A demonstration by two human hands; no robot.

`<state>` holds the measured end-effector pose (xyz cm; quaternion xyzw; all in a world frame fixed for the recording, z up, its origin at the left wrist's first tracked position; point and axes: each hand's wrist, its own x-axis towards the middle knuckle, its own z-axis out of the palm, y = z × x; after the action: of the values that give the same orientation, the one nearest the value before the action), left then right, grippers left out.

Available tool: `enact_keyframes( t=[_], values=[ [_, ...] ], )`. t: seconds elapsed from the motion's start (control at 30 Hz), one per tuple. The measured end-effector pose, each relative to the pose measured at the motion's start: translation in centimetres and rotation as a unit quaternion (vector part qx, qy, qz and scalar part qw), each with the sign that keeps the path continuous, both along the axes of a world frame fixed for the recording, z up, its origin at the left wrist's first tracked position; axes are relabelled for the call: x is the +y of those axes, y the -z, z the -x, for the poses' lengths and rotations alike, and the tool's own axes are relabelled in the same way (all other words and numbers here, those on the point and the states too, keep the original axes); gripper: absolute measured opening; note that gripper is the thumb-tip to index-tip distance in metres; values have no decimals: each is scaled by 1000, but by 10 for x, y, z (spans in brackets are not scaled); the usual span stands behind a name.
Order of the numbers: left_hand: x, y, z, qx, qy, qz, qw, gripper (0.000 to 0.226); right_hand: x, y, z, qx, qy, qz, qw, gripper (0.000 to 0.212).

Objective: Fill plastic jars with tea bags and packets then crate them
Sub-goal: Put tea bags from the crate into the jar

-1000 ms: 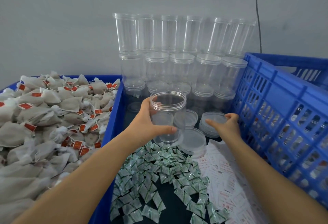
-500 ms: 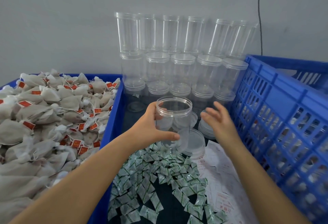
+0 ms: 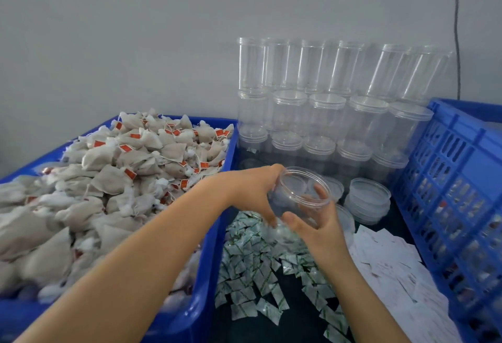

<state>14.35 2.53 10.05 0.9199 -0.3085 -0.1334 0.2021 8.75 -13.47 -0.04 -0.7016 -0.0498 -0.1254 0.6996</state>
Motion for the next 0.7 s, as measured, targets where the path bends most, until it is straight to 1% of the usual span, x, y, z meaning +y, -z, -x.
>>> enact_keyframes(
  t=[0.07, 0.13, 0.2, 0.27, 0.33, 0.43, 0.53, 0.63, 0.7],
  values=[
    [18, -7, -2, -47, -38, -49, 997, 75, 11, 2, 3, 0, -11, 15, 1000, 82],
    [41, -7, -1, -105, -99, -72, 987, 64, 23, 7, 7, 3, -29, 40, 999, 82],
    [65, -1, 3, -169, -165, -104, 966, 57, 33, 13, 11, -4, -49, 65, 997, 94],
    [90, 8, 10, -209, -223, -163, 938, 49, 41, 21, 14, -11, -58, 80, 995, 101],
    [111, 19, 19, -194, -263, -227, 917, 44, 46, 29, 18, -25, -66, 79, 994, 95],
    [133, 34, 30, -146, -279, -292, 903, 41, 47, 39, 23, -30, -60, 82, 994, 91],
    [142, 42, 33, -128, -283, -304, 901, 32, 43, 45, 26, -28, -59, 75, 995, 89],
    [142, 46, 33, -149, -291, -314, 891, 20, 40, 47, 28, -25, -66, 71, 995, 85],
    [141, 48, 32, -148, -296, -327, 885, 19, 39, 48, 28, -27, -65, 68, 995, 83]
  ],
)
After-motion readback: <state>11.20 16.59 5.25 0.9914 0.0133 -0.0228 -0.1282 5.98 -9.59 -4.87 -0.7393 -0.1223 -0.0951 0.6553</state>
